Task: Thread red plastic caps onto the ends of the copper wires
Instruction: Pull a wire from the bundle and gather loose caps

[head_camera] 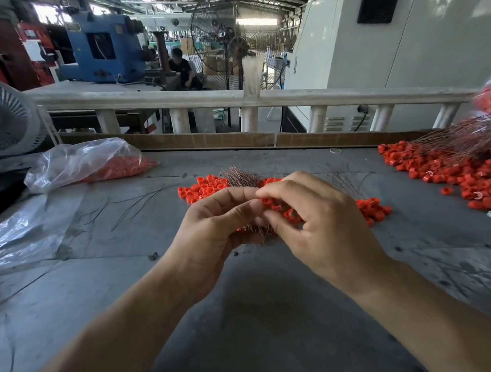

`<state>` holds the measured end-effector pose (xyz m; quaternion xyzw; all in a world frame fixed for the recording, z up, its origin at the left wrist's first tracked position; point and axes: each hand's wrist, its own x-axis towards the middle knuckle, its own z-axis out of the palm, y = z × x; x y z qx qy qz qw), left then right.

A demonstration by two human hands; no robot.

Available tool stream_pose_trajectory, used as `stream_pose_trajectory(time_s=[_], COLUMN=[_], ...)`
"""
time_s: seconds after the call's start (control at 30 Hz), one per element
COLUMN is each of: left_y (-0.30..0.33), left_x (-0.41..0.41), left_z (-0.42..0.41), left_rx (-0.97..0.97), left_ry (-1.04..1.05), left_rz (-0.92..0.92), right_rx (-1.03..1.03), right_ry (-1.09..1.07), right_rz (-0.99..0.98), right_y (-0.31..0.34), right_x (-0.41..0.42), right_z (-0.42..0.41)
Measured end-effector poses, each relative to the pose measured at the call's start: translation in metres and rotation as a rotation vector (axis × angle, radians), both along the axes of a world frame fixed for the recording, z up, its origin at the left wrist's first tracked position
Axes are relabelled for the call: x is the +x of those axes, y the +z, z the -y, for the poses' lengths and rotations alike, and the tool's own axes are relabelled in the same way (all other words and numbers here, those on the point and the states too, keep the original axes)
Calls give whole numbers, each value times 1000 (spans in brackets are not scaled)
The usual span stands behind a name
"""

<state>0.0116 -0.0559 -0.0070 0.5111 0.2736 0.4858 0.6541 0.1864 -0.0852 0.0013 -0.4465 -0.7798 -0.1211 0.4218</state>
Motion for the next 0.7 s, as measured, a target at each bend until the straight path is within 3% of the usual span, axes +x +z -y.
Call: stream_pose_trajectory(time_s=[0.7], left_y=[-8], left_x=[-8], left_z=[-12], left_rx=[-42], left_ry=[258], left_rz=[-43], right_rx=[-190], right_ry=[58], right_rz=[-75], right_y=[-10], right_x=[-2], right_z=[-5])
